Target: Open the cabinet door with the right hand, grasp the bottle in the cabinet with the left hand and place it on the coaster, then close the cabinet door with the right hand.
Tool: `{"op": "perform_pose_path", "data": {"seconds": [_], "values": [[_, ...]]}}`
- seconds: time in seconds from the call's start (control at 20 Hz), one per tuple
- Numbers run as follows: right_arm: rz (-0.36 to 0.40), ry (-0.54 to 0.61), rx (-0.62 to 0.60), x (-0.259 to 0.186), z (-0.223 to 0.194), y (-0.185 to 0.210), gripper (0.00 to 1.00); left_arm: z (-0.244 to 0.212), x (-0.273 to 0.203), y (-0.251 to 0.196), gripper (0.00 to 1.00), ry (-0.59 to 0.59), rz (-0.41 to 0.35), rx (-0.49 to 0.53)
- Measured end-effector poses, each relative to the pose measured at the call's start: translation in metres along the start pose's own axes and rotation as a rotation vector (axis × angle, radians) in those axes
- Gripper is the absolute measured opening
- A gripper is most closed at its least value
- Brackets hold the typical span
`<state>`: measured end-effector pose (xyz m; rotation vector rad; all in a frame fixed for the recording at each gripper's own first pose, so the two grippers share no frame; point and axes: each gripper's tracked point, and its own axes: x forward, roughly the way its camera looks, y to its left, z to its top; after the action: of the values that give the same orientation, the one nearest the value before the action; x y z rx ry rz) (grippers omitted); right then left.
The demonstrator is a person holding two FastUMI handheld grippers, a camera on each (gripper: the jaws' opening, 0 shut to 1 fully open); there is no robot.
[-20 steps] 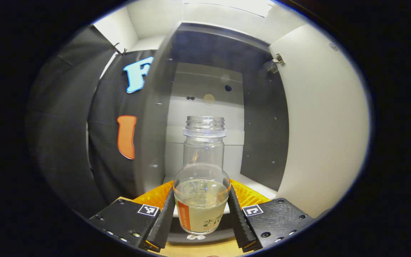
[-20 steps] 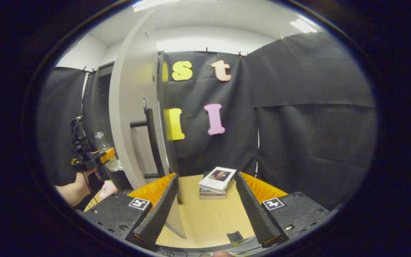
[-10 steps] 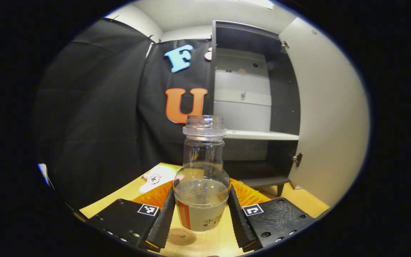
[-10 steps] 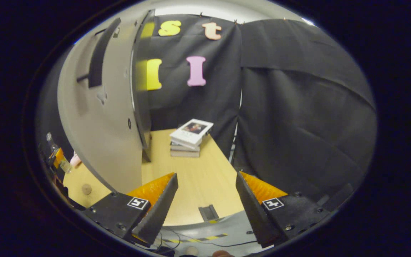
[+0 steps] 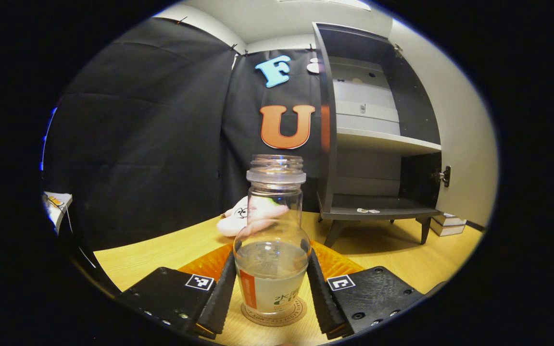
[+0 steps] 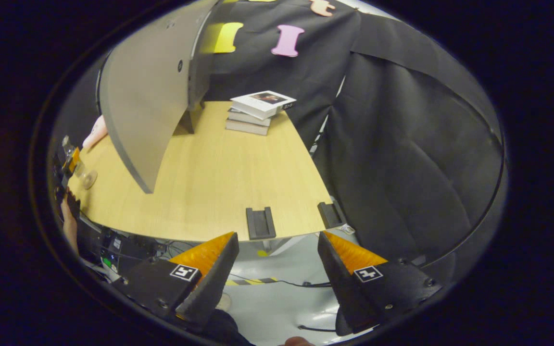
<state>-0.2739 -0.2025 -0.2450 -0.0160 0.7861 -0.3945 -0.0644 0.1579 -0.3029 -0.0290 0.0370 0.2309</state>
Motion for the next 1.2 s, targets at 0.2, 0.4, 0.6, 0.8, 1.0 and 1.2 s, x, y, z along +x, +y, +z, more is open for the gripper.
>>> {"op": "perform_pose_path", "data": {"seconds": [0.2,0.4,0.6,0.8,1.0,1.2], "values": [[0.011,0.023,0.036,0.002,-0.004,0.016,1.00,-0.026,0.004,-0.010,0.70,0.048,-0.012,0.014],[0.010,0.015,-0.037,-0.004,-0.008,0.021,1.00,-0.025,0.004,-0.009,0.70,0.040,-0.013,0.022],[0.019,0.051,-0.036,-0.004,-0.022,0.028,1.00,-0.028,0.006,-0.007,0.78,0.032,-0.006,-0.032],[0.028,0.045,-0.046,-0.004,-0.019,0.031,1.00,-0.023,0.006,-0.010,0.94,0.005,-0.007,-0.046],[0.024,0.001,-0.069,-0.012,-0.011,0.032,1.00,-0.002,0.000,-0.016,0.95,-0.035,-0.031,-0.053],[0.021,-0.064,-0.095,-0.024,0.014,0.027,1.00,0.039,-0.021,-0.007,0.95,-0.063,-0.030,-0.024]]}}
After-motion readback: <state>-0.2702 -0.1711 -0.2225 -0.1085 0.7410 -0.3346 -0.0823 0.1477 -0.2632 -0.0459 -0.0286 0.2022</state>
